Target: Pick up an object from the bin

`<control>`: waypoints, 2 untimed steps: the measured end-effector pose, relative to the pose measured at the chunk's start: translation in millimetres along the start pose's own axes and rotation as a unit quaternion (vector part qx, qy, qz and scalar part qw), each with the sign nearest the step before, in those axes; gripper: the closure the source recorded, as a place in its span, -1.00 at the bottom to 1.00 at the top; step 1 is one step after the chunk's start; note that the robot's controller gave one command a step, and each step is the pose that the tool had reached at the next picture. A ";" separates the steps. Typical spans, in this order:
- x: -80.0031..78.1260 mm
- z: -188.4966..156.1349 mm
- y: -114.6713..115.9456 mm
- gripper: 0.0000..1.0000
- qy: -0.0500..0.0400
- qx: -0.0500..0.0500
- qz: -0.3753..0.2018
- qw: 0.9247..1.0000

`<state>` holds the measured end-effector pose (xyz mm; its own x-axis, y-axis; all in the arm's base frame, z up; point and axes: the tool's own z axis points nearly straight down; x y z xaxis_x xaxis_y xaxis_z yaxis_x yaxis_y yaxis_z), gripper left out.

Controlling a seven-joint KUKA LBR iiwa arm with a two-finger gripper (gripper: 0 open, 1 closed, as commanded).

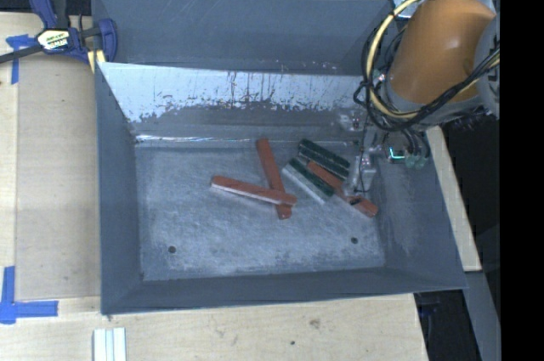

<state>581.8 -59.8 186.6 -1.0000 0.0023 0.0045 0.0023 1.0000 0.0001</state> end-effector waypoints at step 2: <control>-11.9 101.6 8.8 1.00 -0.004 0.000 0.143 0.990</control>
Offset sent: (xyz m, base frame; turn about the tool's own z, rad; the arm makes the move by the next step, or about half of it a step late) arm 0.0102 0.0090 -0.1028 0.2880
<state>593.2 -51.0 84.9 -0.9587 0.2843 -0.0044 0.2843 0.9587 0.0010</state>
